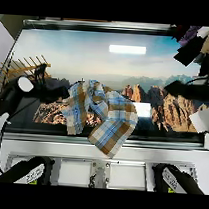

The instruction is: Fold the clothes and pants, and hang the long-sleeved shirts on hangers.

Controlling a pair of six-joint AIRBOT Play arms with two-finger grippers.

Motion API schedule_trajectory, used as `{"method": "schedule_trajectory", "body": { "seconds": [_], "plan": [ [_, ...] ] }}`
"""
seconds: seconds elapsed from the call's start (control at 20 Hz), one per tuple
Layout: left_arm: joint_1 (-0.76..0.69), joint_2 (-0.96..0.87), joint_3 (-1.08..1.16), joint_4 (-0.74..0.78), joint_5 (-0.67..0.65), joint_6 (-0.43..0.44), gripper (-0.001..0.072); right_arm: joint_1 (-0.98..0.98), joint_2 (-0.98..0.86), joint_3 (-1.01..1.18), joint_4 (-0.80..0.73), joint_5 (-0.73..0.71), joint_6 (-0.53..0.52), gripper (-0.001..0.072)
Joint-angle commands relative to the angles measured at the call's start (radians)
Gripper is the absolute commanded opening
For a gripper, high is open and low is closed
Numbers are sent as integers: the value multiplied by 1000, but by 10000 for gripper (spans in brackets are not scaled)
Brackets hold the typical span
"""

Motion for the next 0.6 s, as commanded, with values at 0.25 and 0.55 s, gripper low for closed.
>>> {"method": "schedule_trajectory", "body": {
  "seconds": [0.25,0.55],
  "plan": [
    [-77,-116,-214,-53,-35,51,686,215,-309,-112,0,-16,-5,610],
    [-136,-166,-212,-52,-33,50,685,359,-388,-112,1,-69,-5,610]
  ]
}}
